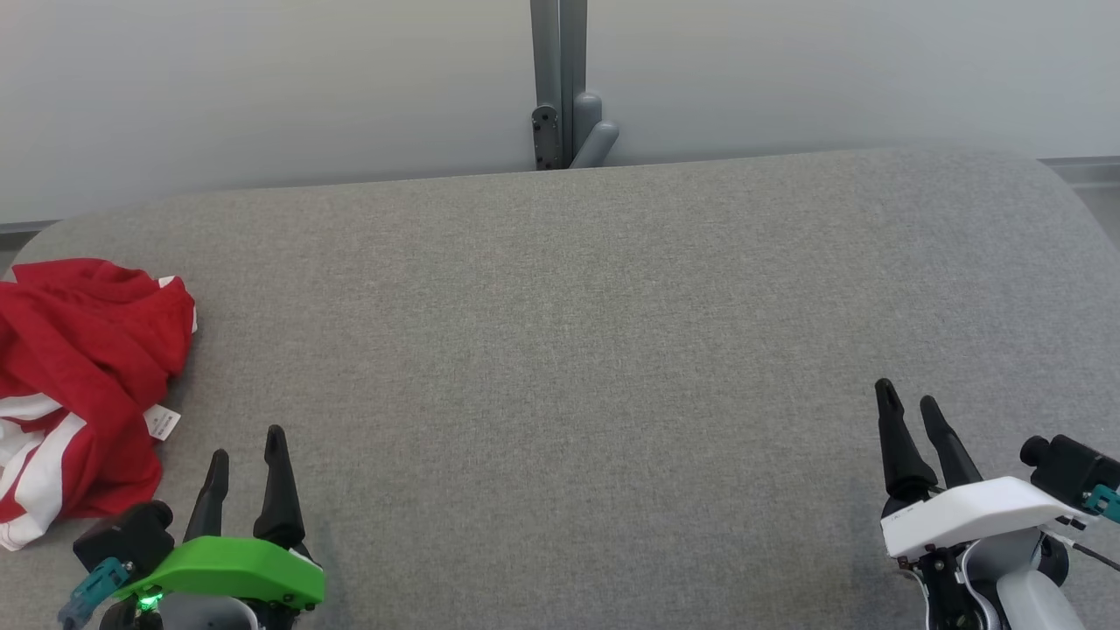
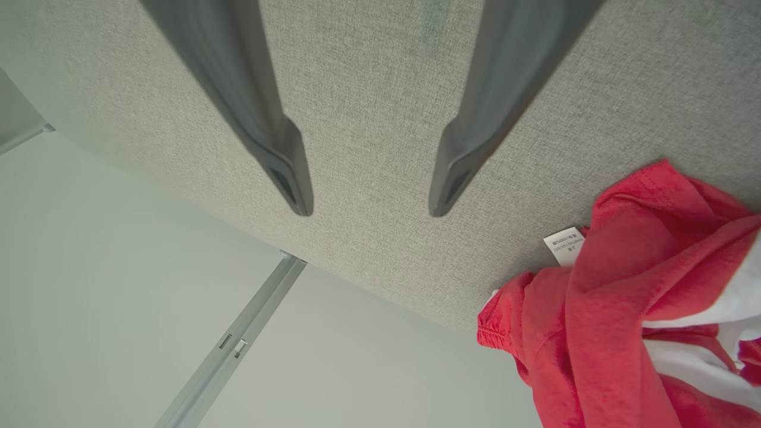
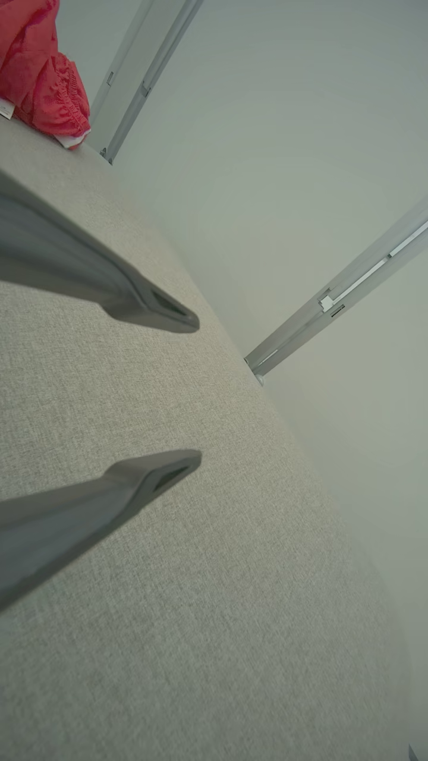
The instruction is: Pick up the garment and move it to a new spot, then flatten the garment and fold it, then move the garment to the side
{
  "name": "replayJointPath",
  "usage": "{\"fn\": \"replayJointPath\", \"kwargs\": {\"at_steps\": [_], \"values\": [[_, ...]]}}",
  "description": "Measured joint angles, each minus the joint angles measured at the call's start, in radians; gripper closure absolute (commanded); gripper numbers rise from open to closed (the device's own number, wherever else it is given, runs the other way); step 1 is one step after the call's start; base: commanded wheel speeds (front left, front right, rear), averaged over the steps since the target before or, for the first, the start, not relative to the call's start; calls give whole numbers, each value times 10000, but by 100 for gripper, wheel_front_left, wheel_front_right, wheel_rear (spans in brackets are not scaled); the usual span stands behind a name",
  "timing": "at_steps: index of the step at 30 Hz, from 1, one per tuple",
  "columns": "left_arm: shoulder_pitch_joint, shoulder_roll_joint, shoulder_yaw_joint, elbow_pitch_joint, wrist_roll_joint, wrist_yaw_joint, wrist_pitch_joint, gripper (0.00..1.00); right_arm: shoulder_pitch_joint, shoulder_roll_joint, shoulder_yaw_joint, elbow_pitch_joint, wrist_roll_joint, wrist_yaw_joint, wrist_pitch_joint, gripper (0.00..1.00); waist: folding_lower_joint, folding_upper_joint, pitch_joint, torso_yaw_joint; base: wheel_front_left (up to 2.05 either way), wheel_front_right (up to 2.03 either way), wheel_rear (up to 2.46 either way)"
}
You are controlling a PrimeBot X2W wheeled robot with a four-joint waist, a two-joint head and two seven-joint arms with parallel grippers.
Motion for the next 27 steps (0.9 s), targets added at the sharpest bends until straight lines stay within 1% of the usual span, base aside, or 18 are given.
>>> {"fn": "replayJointPath", "kwargs": {"at_steps": [12, 22, 27], "values": [[53, 127, -293, 309, 1360, 209, -349, 0, 25, -73, 165, 272, -1576, 0, -349, 0, 0, 0, -11, -45, 0, 0, 0], [122, 176, -418, 472, 2360, 387, -598, 0, 24, -130, 280, 347, -2560, 0, -612, 0, 0, 0, 18, -81, 0, 0, 0], [131, 194, -441, 472, 2686, 460, -688, 0, 25, -144, 299, 313, -2938, 2, -721, 0, 0, 0, 19, -92, 0, 0, 0]]}}
